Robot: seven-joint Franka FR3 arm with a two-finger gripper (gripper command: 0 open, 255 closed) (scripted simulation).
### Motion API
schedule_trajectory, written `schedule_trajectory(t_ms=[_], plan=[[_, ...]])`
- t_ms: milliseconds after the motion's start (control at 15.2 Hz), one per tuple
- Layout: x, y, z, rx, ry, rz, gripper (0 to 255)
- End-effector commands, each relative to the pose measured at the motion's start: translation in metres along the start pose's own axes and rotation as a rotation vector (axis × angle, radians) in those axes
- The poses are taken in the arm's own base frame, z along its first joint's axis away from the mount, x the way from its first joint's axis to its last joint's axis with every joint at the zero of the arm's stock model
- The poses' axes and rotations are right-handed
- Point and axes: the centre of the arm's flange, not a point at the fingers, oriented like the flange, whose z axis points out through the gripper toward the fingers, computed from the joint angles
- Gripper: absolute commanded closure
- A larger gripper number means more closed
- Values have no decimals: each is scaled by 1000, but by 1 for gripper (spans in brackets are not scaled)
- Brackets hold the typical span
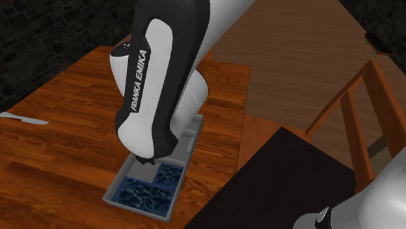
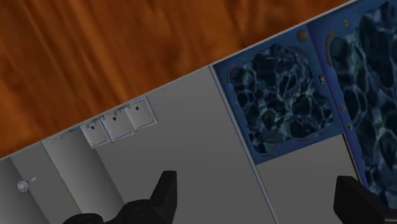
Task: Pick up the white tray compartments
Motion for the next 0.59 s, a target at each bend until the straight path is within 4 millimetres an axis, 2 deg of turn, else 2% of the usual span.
schedule_trajectory(t_ms=[0, 264, 396, 462, 528], plan=[[-1, -2, 12, 0, 1, -1, 0], [-1, -2, 33, 0, 1, -1, 0], [-1, -2, 36, 0, 1, -1, 0], [-1, -2, 36, 0, 1, -1, 255], [-1, -3, 36, 0, 1, -1, 255]])
